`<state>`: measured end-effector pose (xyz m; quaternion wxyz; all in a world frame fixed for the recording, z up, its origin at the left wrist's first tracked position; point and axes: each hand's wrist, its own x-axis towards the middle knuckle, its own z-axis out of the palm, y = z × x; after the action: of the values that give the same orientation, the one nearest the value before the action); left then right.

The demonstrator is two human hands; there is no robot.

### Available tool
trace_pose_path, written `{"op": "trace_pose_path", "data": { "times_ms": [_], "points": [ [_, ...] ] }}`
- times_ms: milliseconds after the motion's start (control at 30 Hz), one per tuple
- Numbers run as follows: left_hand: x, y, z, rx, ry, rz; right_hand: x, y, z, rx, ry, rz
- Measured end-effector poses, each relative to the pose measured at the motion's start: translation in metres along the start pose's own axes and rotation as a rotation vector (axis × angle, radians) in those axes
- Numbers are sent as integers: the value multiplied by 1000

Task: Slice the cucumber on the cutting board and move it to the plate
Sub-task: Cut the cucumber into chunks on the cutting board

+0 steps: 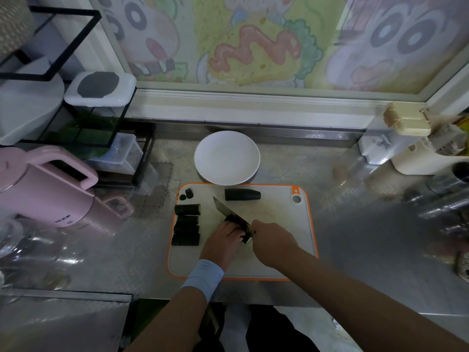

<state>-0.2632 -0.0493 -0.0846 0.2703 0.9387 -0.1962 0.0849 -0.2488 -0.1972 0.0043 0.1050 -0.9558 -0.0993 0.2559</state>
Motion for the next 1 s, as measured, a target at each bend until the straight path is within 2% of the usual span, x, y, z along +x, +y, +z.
{"op": "trace_pose_path", "data": {
  "times_ms": [467,867,1000],
  "points": [
    [-1,-5,0,-44,-18,-8,4,5,14,44,-14,24],
    [-3,-7,1,-112,8,-29,7,15,62,190,91,65],
    [-2,-10,2,-91,-11,-19,19,10,60,196,76,54]
  ]
}}
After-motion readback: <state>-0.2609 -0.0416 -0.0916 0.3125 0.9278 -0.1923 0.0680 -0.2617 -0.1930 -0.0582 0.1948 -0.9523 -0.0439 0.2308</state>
